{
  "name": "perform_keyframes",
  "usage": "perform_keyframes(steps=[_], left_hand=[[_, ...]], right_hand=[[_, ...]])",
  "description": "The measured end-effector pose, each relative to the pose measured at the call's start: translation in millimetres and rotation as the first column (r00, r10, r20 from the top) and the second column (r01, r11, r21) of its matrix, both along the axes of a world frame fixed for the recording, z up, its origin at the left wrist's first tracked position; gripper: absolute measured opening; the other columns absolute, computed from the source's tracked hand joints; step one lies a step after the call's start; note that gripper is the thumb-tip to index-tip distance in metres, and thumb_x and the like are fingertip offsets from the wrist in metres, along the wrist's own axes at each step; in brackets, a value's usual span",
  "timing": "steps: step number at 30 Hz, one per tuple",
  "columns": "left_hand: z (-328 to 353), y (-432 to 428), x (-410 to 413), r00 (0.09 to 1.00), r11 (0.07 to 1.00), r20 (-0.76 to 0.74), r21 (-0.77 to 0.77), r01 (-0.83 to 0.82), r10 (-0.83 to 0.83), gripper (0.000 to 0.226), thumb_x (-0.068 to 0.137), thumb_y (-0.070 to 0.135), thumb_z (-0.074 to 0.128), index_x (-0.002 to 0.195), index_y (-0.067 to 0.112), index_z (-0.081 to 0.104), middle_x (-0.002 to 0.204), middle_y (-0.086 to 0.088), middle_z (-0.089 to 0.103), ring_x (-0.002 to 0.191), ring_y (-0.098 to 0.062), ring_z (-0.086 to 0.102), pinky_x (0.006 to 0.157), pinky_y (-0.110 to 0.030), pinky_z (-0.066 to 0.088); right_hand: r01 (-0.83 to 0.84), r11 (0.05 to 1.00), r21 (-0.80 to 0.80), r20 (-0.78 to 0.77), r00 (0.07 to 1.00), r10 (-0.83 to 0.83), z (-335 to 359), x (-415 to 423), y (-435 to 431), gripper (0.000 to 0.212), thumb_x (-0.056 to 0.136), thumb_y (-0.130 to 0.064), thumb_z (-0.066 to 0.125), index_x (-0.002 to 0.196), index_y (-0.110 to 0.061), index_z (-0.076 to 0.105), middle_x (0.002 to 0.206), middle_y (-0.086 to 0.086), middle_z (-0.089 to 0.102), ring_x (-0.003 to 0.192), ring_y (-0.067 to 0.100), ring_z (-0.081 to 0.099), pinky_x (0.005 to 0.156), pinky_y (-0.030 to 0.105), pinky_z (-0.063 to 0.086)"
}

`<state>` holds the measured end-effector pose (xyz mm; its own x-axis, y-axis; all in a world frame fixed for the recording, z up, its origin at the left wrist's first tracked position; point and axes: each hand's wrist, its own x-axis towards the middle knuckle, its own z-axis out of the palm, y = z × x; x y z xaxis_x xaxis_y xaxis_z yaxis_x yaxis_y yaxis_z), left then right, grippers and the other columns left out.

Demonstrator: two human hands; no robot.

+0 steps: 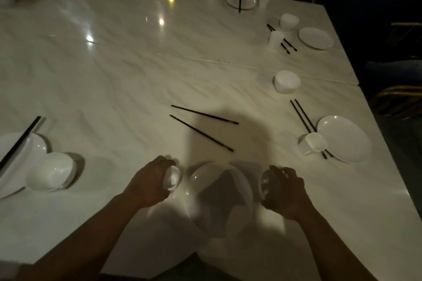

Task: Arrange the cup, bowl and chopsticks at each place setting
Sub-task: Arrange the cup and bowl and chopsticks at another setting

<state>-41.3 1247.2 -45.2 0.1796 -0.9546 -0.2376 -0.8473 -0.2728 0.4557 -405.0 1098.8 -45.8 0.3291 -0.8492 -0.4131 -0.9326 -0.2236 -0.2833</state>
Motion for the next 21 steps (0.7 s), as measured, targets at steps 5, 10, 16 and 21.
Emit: perform_keyframes(steps=[5,10,16,21], left_hand=[[2.7,27.5,-14.2,0.996,0.996,-0.012,-0.013,-0.083,0.083,0.079,0.055,0.025,0.087,0.127,0.025,0.055,0.118,0.007,0.055,0.102,-0.019,0.062,0.078,-0.025,0.048],[2.5,37.8,-25.4,0.994,0.993,-0.014,-0.033,-0.11,0.109,0.076,0.054,0.027,0.085,0.126,0.021,0.058,0.118,0.003,0.057,0.1,-0.02,0.063,0.079,-0.026,0.049],[-1.1,41.2,-29.4,0.994,0.993,-0.031,-0.039,-0.109,0.108,0.078,0.05,0.037,0.073,0.125,0.021,0.059,0.119,0.001,0.058,0.102,-0.021,0.062,0.086,-0.029,0.051],[-3.2,45.5,-36.4,0.992,0.991,-0.032,-0.048,-0.121,0.12,0.079,0.049,0.039,0.067,0.126,0.021,0.057,0.119,0.001,0.058,0.102,-0.021,0.063,0.086,-0.031,0.053]], right_hand=[[-0.109,0.993,-0.047,-0.117,0.988,0.103,-13.4,-21.9,14.6,0.12,0.045,-0.084,0.055,0.148,-0.039,0.017,0.149,-0.003,0.027,0.134,0.029,0.033,0.097,0.04,0.046],[-0.121,0.99,-0.074,-0.056,0.992,0.117,-12.3,-39.6,24.4,0.119,0.046,-0.082,0.062,0.148,-0.037,0.02,0.146,0.0,0.028,0.131,0.032,0.037,0.094,0.042,0.049],[-0.175,0.985,0.006,-0.022,0.984,0.175,-2.5,-47.6,25.6,0.127,0.051,-0.066,0.079,0.152,-0.037,0.008,0.148,-0.001,0.012,0.132,0.034,0.029,0.098,0.041,0.046],[-0.197,0.98,-0.021,-0.026,0.98,0.197,-6.0,-50.8,31.9,0.128,0.05,-0.067,0.076,0.153,-0.036,0.007,0.15,0.001,0.014,0.135,0.032,0.029,0.102,0.039,0.042]])
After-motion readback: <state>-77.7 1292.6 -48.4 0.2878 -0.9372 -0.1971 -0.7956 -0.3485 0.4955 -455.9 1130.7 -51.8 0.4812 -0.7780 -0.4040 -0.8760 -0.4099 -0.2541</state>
